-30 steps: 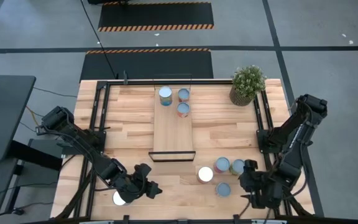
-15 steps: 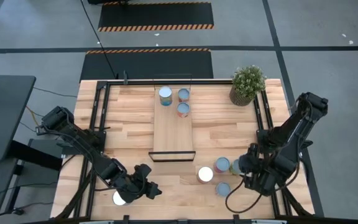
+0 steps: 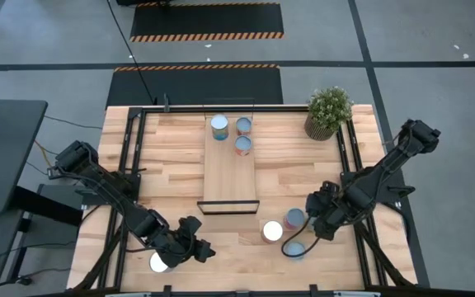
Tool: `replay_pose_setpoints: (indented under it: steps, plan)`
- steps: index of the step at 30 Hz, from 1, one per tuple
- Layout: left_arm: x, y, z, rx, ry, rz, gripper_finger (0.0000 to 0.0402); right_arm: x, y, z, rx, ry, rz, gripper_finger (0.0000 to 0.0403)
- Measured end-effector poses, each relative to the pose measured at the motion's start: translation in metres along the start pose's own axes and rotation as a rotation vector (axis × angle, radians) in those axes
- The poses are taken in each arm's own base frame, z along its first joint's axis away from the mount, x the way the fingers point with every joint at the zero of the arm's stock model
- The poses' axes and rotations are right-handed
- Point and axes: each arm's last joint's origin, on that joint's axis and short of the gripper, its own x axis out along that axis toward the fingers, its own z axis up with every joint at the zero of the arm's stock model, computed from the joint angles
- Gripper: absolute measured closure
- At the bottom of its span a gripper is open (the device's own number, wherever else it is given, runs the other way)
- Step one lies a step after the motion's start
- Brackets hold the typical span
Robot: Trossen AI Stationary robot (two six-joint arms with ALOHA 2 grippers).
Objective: Pick and place cans onto a shelf
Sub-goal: Put the red can on the shelf
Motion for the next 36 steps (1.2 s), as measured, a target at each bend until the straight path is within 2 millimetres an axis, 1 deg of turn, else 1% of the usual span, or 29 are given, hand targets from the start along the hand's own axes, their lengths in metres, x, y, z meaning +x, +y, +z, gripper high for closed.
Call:
replay_pose_setpoints:
  steps: [5, 11, 17, 24, 28, 36]
  plan:
    - [0.0, 0.0, 0.0, 0.002, 0.0, 0.0, 0.026, 0.003, 0.003, 0.003, -0.01, 0.007, 0.044, 0.0003]
    - [0.0, 0.0, 0.0, 0.003, 0.0, 0.0, 0.026, 0.005, 0.003, 0.004, 0.002, -0.009, 0.032, 0.0003]
    - [0.0, 0.0, 0.0, 0.003, 0.0, 0.001, 0.026, 0.018, 0.003, 0.002, -0.008, 0.013, -0.023, 0.0003]
    - [0.0, 0.0, 0.0, 0.003, 0.0, 0.001, 0.026, 0.024, 0.005, 0.0, -0.007, 0.036, 0.014, 0.0003]
    - [0.0, 0.0, 0.0, 0.0, 0.0, 0.0, 0.026, 0.025, 0.003, 0.0, -0.026, 0.047, -0.001, 0.0003]
    - [0.0, 0.0, 0.0, 0.0, 0.0, 0.0, 0.026, 0.024, -0.008, -0.003, -0.058, 0.102, -0.086, 0.0003]
